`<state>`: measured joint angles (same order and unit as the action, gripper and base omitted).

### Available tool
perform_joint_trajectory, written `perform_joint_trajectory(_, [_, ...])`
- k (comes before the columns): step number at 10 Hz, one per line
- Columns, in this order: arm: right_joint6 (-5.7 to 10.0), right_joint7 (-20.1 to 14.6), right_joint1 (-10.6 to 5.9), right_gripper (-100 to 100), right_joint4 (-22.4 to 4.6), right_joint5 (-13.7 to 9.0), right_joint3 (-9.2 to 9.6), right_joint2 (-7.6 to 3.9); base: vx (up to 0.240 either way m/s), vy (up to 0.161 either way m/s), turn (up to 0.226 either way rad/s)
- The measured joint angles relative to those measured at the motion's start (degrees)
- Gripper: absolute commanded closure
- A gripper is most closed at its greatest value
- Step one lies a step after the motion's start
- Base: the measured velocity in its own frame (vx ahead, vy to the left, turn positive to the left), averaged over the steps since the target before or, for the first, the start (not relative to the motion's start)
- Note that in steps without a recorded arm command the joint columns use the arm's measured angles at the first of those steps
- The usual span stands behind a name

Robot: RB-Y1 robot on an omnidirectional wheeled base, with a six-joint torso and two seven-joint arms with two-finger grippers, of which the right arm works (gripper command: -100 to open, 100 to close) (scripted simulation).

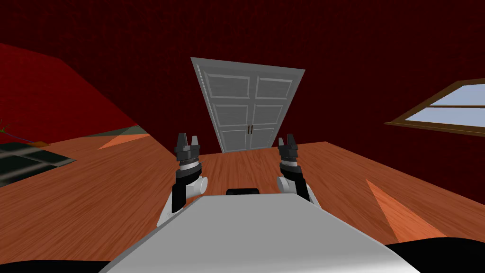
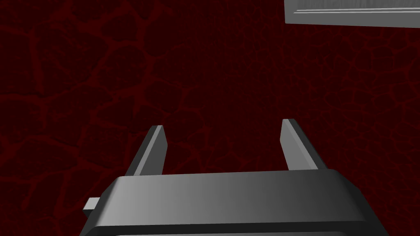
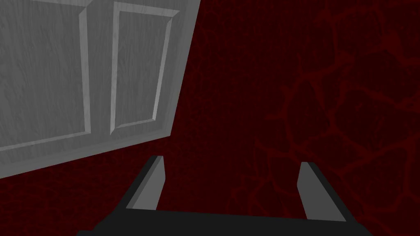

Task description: Pull the door open

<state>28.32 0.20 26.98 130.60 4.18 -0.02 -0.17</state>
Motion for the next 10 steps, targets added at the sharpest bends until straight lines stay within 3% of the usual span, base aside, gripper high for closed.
perform_joint_trajectory(4, [0.99, -3.9, -1.39, -100, -4.6, -3.2, 1.29, -1.57, 0.134, -0.035, 0.055])
perform_joint_trajectory(10, [3.39, -10.9, -2.11, -100, -11.4, -8.7, 3.2, -4.08, 0.123, -0.033, 0.067])
